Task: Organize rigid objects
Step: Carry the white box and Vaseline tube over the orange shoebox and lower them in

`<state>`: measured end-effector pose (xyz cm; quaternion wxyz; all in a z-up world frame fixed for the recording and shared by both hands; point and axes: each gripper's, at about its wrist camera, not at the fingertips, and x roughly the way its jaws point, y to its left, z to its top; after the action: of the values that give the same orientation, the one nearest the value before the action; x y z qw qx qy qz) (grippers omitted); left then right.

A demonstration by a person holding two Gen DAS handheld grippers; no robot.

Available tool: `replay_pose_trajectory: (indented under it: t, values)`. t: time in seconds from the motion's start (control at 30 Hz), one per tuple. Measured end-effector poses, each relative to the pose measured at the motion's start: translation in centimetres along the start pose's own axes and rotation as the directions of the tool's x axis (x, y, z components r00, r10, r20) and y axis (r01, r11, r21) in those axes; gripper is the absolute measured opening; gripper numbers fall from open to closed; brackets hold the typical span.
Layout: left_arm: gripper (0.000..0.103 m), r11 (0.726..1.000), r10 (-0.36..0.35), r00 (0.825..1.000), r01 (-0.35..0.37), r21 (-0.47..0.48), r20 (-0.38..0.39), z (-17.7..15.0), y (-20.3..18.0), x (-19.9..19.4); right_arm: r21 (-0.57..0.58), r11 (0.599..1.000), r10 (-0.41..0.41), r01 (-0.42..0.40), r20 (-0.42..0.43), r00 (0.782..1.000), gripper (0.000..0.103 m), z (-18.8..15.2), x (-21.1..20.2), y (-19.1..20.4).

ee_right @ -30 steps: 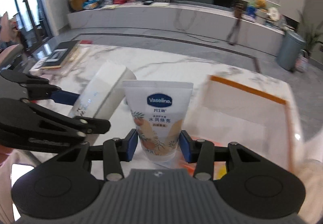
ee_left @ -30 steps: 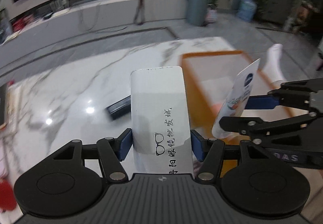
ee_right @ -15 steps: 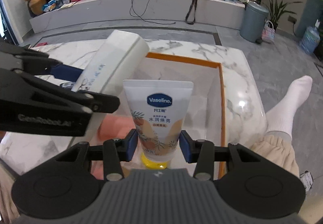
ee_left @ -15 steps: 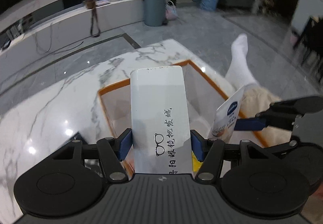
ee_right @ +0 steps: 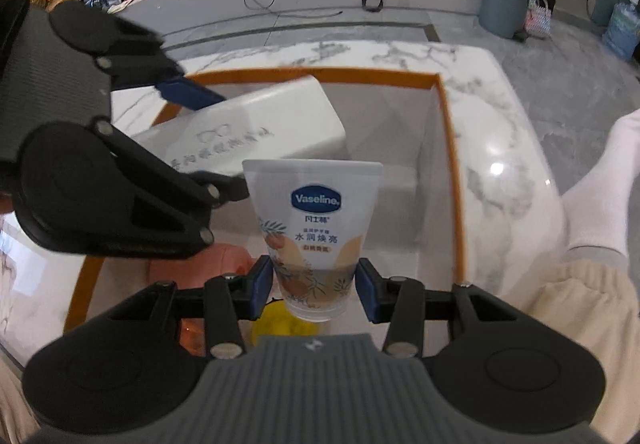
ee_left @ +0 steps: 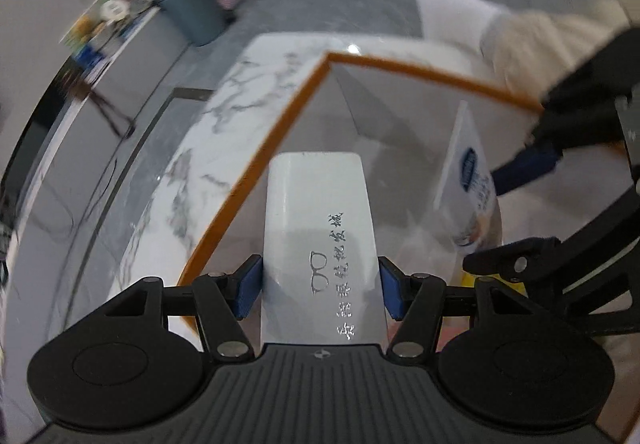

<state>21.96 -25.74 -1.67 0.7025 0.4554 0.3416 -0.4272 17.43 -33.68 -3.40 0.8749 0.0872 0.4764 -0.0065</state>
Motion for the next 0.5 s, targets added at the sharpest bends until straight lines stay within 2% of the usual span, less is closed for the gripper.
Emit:
replay_pose_trajectory:
  t: [0.1, 0.27, 0.4, 0.5]
  values:
    - [0.069, 0.994, 0.008, 1.0, -0.007, 0.11, -0.009, 0.0, -0.7, 1.6, 0.007, 1.0, -0.003, 0.003, -0.015, 1.0, 0.045, 0.3, 0.9, 0.1]
    - [0.069, 0.976, -0.013, 1.0, 0.015, 0.217, -0.013, 0.2, -1.3, 3.7, 0.018, 1.0, 0.0, 0.001, -0.038, 0.999, 0.045, 0.2, 2.2, 0.3]
    - [0.069, 0.971, -0.036, 0.999, 0.036, 0.235, -0.003, 0.0, -1.1, 4.6, 0.006, 1.0, -0.02, 0.02, -0.04, 0.999, 0.045, 0.3, 2.8, 0.5]
    - [0.069, 0.968, -0.021, 1.0, 0.025, 0.25, -0.018, -0.4, -1.3, 5.5, 0.01, 1.0, -0.024, 0.025, -0.052, 0.998, 0.045, 0.1, 3.3, 0.7]
